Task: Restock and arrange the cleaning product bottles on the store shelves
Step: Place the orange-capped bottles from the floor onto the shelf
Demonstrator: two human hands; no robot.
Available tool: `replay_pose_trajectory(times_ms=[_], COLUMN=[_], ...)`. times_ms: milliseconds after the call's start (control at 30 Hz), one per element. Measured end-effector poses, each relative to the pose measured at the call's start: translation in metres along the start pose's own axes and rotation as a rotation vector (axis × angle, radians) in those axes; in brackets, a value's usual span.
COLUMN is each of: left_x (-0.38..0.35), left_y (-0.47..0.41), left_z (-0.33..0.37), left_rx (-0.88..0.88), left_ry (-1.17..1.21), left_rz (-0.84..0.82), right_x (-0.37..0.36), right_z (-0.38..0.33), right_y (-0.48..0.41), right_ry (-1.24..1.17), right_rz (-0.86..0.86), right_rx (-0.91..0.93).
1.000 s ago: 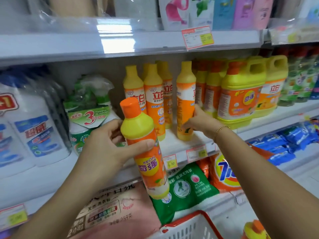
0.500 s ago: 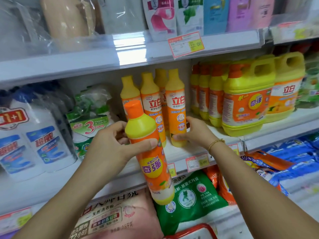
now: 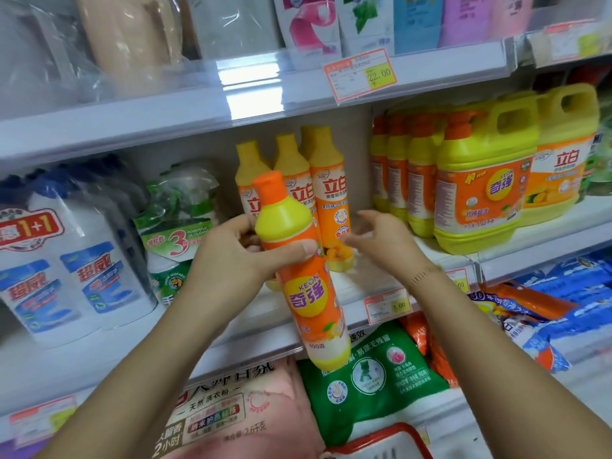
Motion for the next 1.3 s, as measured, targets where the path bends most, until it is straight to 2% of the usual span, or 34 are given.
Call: replay_pose_trajectory(times_ms=[33, 67, 100, 167, 200, 267, 333, 433, 500, 567, 667, 733, 833, 1000, 1133, 1300], left_x=[-0.003, -0.006, -0.01, -0.02, -0.027, -0.044, -0.061, -0.081, -0.088, -0.091, -0.089, -0.083, -0.078, -0.081, -0.082, -0.082], left_y=[-0.002, -0.005, -0.008, -0.015, -0.019, -0.026, -0.033, -0.042, -0.047, -0.051, -0.048, -0.042, -0.038, -0.031, -0.031, -0.031], left_z=[0.003, 0.005, 0.008, 0.013, 0.015, 0.018, 0.021, 0.028, 0.026, 0.002, -0.068, -0.104, -0.121, -0.126, -0.127, -0.129], left_rx=[-0.009, -0.016, -0.025, -0.035, -0.042, -0.052, -0.063, -0.133, -0.217, -0.25, -0.188, -0.213, -0.304, -0.552, -0.591, -0.58], left_ry=[0.006, 0.008, 0.008, 0.035, 0.049, 0.056, 0.091, 0.131, 0.101, -0.146, -0.712, -0.842, -0.82, -0.815, -0.799, -0.787], left_rz=[-0.009, -0.02, -0.028, -0.038, -0.041, -0.016, 0.012, 0.019, -0.018, -0.084, -0.336, -0.428, -0.348, -0.093, -0.075, -0.084], right_x=[0.009, 0.017, 0.022, 0.024, 0.022, 0.021, 0.022, 0.031, 0.041, 0.049, 0.051, 0.046, 0.029, 0.011, 0.002, -0.01], right_z=[-0.005, -0.01, -0.015, -0.018, -0.013, -0.002, 0.003, 0.013, 0.024, 0.035, 0.047, 0.05, 0.059, 0.066, 0.063, 0.062], right_y=[0.02, 0.044, 0.069, 0.109, 0.119, 0.125, 0.122, 0.103, 0.078, 0.049, 0.011, -0.008, -0.032, -0.049, -0.059, -0.074], right_ry=[-0.151, -0.322, -0.461, -0.478, -0.39, -0.153, -0.028, 0.027, 0.009, 0.022, -0.06, -0.135, -0.151, -0.213, -0.272, -0.252], right_rz=[0.037, -0.008, -0.125, -0.314, -0.29, -0.08, 0.084, 0.199, 0.214, 0.197, 0.159, 0.13, 0.037, -0.082, -0.174, -0.138], right_rx=[0.075, 0.146, 0.196, 0.234, 0.231, 0.226, 0.232, 0.239, 0.229, 0.224, 0.188, 0.146, 0.094, 0.044, 0.033, 0.003])
Point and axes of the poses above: each hand's wrist, its own y-axis away from the middle knuckle, its own x-axis out of the back of the hand, z = x × y, the point moved 3 cm from there along -y, towards the middle knuckle, and after that the axes turned 1 degree about x, right-handed, at the moved point
